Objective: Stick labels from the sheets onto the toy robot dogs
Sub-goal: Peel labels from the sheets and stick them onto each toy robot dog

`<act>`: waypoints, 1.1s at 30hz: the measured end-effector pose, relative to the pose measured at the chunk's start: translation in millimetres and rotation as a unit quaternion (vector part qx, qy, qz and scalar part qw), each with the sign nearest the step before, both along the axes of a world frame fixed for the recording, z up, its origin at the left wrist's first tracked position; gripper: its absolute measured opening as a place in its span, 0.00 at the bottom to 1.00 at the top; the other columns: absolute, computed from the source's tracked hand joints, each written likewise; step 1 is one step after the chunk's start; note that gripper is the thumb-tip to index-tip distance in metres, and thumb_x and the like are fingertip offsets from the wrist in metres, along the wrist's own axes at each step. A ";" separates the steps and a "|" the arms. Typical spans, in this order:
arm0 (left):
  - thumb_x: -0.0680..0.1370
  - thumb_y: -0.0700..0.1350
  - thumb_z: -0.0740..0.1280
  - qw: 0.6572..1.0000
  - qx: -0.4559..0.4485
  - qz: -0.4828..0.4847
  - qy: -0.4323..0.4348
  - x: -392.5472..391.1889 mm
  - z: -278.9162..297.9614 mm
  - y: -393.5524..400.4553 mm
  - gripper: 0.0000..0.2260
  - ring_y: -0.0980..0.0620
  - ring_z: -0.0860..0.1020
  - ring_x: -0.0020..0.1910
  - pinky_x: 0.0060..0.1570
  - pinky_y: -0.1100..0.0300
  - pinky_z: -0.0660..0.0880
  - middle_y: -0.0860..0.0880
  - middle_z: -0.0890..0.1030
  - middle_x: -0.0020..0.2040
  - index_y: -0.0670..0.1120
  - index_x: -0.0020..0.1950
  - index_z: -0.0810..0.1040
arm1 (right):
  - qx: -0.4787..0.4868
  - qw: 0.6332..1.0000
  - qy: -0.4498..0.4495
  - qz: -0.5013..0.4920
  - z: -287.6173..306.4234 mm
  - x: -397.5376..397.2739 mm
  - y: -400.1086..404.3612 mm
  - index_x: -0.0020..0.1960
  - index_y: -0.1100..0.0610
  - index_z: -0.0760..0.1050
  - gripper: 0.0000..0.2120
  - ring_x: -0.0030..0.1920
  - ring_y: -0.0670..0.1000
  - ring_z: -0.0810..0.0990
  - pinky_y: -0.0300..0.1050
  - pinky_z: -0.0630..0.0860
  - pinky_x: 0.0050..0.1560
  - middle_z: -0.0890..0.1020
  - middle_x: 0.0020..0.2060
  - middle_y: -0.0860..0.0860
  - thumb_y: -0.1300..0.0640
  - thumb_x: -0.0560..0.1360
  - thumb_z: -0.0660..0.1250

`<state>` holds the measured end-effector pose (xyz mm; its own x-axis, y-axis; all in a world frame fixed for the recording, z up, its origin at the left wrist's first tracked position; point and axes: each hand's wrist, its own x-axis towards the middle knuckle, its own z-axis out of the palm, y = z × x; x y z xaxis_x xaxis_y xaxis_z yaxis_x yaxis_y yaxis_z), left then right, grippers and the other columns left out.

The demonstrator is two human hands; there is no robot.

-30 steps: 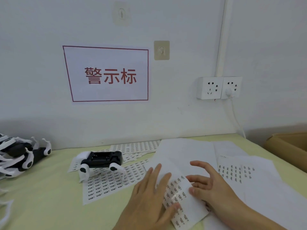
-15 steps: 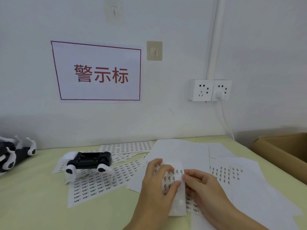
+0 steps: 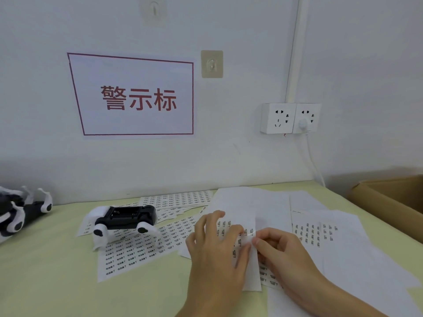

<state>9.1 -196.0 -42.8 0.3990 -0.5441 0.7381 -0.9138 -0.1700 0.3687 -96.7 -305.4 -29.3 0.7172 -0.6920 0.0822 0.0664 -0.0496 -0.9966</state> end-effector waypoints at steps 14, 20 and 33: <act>0.76 0.42 0.68 0.999 0.016 -0.049 -0.002 -0.2 4.6 4.0 0.03 0.55 0.76 0.40 0.49 0.60 0.66 0.56 0.79 0.41 0.49 0.44 0.79 | -0.178 0.984 0.027 -0.020 -1.3 -0.8 11.2 0.40 0.57 0.83 0.08 0.36 0.49 0.83 0.35 0.77 0.36 0.84 0.35 0.53 0.65 0.76 0.69; 0.69 0.36 0.66 0.969 0.091 0.023 -0.229 -1.2 9.7 0.3 0.08 0.52 0.73 0.27 0.37 0.62 0.77 0.52 0.74 0.28 0.48 0.33 0.79 | -0.214 0.975 0.049 -0.031 0.9 -0.2 13.2 0.40 0.55 0.84 0.08 0.39 0.52 0.84 0.45 0.81 0.45 0.85 0.36 0.51 0.64 0.76 0.70; 0.58 0.41 0.82 0.976 0.101 0.012 -0.192 4.6 6.6 0.5 0.14 0.52 0.74 0.28 0.30 0.62 0.71 0.53 0.75 0.30 0.49 0.32 0.78 | -0.181 0.981 0.066 -0.030 0.6 0.8 11.7 0.41 0.54 0.85 0.08 0.39 0.53 0.84 0.45 0.81 0.42 0.86 0.36 0.51 0.63 0.76 0.70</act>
